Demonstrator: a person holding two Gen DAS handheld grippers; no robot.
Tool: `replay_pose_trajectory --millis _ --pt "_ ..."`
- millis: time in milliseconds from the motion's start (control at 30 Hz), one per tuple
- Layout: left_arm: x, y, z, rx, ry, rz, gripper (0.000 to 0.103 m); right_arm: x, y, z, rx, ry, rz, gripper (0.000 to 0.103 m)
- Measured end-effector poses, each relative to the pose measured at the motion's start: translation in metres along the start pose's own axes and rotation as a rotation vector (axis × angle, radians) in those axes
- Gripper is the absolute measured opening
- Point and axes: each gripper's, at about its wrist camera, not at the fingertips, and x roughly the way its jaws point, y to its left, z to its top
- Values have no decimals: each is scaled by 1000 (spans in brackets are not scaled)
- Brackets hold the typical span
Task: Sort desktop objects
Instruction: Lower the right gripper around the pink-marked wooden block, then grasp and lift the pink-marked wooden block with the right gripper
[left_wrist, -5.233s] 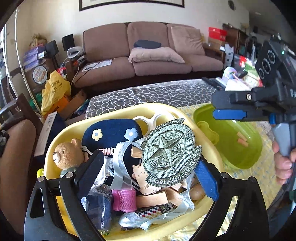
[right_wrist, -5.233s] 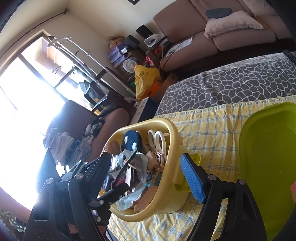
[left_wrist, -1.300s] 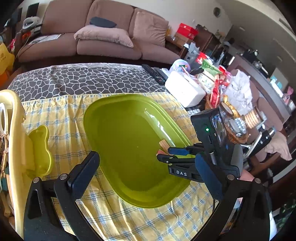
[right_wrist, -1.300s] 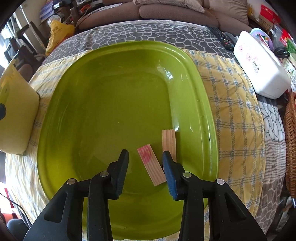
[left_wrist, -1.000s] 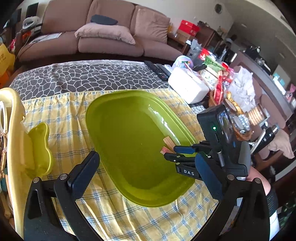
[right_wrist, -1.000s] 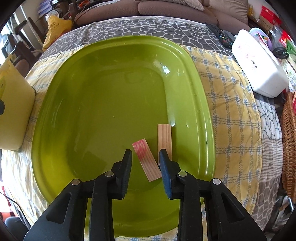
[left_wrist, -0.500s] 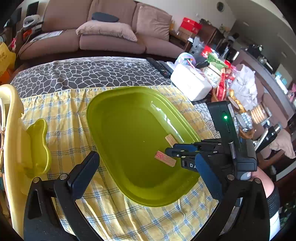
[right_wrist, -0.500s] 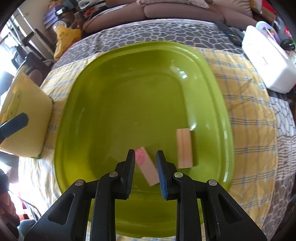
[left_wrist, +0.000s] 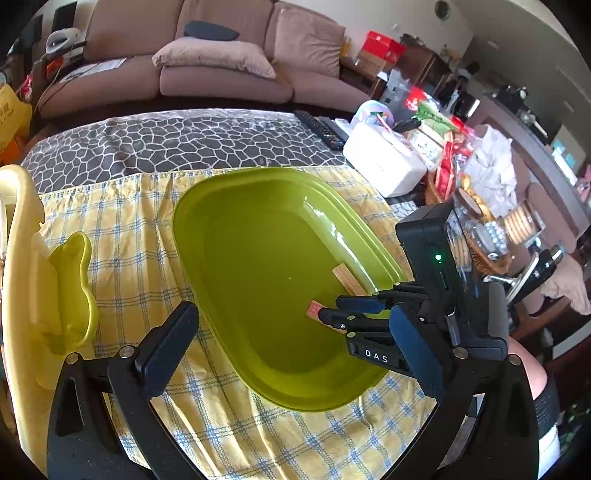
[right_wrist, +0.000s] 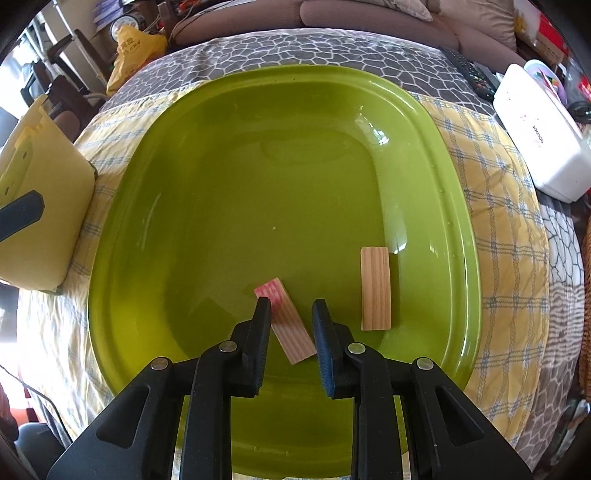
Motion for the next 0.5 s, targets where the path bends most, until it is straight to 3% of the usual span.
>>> replay_pose_trajectory --millis 100,300,367,433,500 --pt "-1 1 1 -4 -2 -2 103 3 3 0 -5 8 12 38" --pt "-1 3 0 -8 -4 0 103 6 13 -2 -46 20 10 39" --pt "-1 3 0 -7 -4 0 103 6 16 -2 -64 18 -14 35" --pt "-1 2 0 -6 -2 0 103 7 16 -1 -64 14 -10 17" --pt "0 2 0 -6 -2 0 103 5 13 0 -48 -2 -5 16"
